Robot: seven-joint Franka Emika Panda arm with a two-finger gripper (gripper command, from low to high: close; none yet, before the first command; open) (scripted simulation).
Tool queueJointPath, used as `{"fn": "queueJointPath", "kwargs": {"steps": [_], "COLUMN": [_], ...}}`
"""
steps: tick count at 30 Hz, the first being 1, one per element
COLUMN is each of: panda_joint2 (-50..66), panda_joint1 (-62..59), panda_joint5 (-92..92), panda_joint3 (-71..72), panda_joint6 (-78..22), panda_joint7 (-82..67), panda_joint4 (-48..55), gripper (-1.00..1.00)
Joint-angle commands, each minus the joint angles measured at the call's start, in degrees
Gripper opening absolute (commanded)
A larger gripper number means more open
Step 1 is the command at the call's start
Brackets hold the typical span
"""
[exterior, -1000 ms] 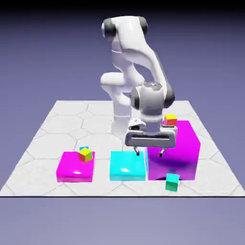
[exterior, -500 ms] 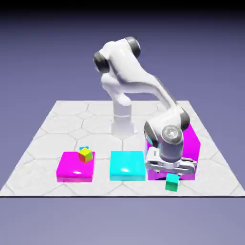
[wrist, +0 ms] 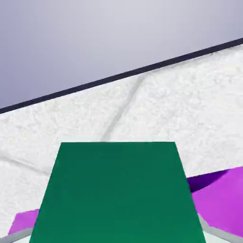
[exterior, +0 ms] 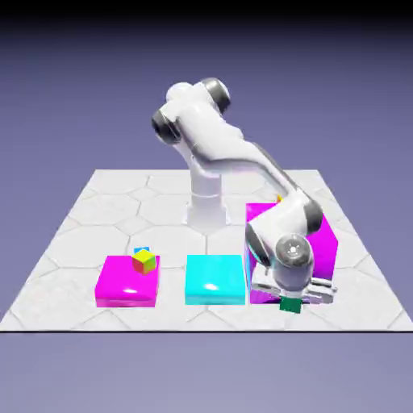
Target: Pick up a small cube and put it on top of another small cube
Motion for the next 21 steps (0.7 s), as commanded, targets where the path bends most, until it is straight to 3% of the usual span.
{"fn": "queueJointPath", "kwargs": {"steps": [1,15,21], "panda_joint2": [-2.08,-31.15,-43.61], "panda_joint1": [0.50,7.63,19.69], "panda_joint5": [0.75,12.96,14.27], "panda_joint3": [-0.97,-14.53,-10.85], "panda_joint6": [-0.95,-13.58,-22.62], "panda_joint7": [-1.42,-21.86,-32.48], "panda_joint4": [-0.68,-10.26,-15.64], "gripper": [-1.00,-1.00,-1.00]}}
